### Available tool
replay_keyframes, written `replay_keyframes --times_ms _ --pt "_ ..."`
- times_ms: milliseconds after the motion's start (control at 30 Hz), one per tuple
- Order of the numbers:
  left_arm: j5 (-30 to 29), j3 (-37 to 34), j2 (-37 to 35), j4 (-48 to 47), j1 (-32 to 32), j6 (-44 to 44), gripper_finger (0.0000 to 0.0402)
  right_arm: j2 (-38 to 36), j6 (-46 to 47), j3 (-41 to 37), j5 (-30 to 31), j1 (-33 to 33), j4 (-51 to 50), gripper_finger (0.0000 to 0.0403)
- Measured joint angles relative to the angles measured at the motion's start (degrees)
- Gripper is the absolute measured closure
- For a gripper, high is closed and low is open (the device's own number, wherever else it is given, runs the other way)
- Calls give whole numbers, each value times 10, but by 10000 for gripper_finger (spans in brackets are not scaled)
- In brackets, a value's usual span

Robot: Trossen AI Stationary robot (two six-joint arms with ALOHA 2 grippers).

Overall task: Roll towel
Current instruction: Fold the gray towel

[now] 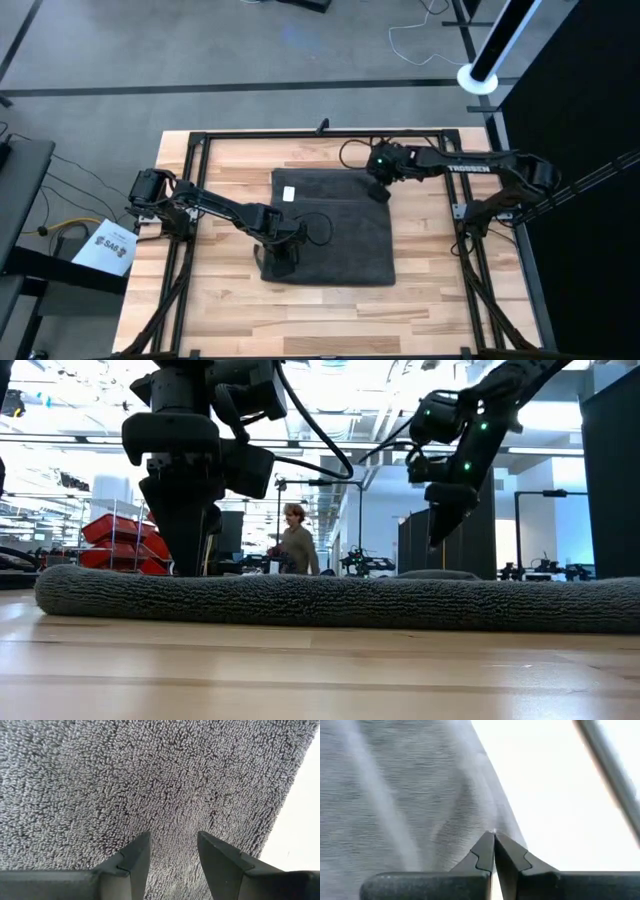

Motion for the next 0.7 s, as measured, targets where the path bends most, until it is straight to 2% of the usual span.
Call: replay_keyframes --times_ms 133,267,433,567,633,700 --pt "0 0 0 1 0 -3 253 26 13 0 6 -18 -3 403" --pt "0 0 0 1 0 -7 253 30 71 0 4 -35 -1 403" --pt "0 0 0 2 -2 -9 253 30 42 0 -71 -59 22 383" --pt "0 0 0 2 -3 -9 253 30 58 0 -176 -77 30 346" --pt "0 0 0 2 -3 -9 253 33 49 0 -236 -79 26 344" --pt "0 0 0 2 -3 -9 253 36 46 0 -260 -76 17 353"
